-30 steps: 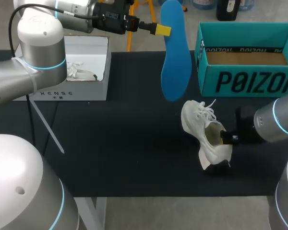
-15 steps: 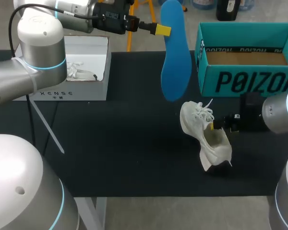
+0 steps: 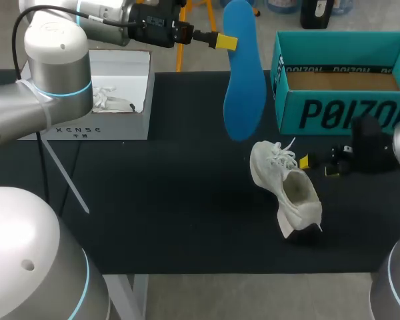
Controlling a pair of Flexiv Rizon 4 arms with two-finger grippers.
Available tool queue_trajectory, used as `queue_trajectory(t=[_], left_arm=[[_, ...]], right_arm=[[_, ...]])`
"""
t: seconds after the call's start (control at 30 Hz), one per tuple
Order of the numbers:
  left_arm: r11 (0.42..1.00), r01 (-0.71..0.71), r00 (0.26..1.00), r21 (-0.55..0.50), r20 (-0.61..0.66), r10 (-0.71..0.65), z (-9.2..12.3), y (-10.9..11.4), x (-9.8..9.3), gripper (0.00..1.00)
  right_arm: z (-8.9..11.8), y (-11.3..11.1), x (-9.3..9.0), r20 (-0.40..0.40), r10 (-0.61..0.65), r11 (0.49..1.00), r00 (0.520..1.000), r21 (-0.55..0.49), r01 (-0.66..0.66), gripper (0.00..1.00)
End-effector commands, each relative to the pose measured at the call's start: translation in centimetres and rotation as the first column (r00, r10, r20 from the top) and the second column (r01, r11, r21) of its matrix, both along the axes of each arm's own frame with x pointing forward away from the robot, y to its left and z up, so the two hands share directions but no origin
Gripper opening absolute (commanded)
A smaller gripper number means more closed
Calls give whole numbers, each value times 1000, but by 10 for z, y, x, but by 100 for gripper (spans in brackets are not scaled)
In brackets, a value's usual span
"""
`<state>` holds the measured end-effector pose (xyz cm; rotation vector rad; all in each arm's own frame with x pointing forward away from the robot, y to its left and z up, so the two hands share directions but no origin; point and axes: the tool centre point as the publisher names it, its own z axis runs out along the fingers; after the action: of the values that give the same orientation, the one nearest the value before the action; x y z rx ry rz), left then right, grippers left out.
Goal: Take the shoe out of the shoebox, open the shoe tongue, remove and reinsert the insole, then place the shoe into the shoebox
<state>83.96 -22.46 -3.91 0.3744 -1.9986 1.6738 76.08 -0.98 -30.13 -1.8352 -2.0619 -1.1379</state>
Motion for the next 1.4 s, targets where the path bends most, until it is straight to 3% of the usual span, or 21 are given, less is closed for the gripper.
queue_trajectory(t=[0.03, 0.1, 0.33, 0.47, 0.67, 0.87, 1.03, 1.27, 1.4], left_arm=[[1000, 0, 1000, 1, 0, 0, 0, 0, 0, 0], [1000, 0, 1000, 1, 0, 0, 0, 0, 0, 0], [1000, 0, 1000, 1, 0, 0, 0, 0, 0, 0], [1000, 0, 1000, 1, 0, 0, 0, 0, 0, 0], [1000, 0, 1000, 1, 0, 0, 0, 0, 0, 0], [1000, 0, 1000, 1, 0, 0, 0, 0, 0, 0], [1000, 0, 1000, 1, 0, 0, 0, 0, 0, 0], [1000, 0, 1000, 1, 0, 0, 0, 0, 0, 0], [1000, 0, 1000, 1, 0, 0, 0, 0, 0, 0]], right_arm=[[-1, 0, -2, 3, -1, 1000, 1000, 3, 1, 100], [-1, 0, -2, 3, -1, 1000, 1000, 3, 1, 100], [20, -13, 22, -123, 180, 963, 976, 223, -150, 100], [28, -17, 30, -173, 270, 920, 947, 338, -200, 100], [42, -24, 35, -170, 377, 825, 910, 508, -247, 100], [54, -15, 33, -184, 417, 793, 890, 553, -256, 100], [63, -7, 31, -233, 387, 806, 892, 555, -205, 100], [78, 3, 23, -351, 332, 840, 876, 532, -105, 100], [86, 4, 17, -424, 340, 826, 839, 561, -51, 100]])
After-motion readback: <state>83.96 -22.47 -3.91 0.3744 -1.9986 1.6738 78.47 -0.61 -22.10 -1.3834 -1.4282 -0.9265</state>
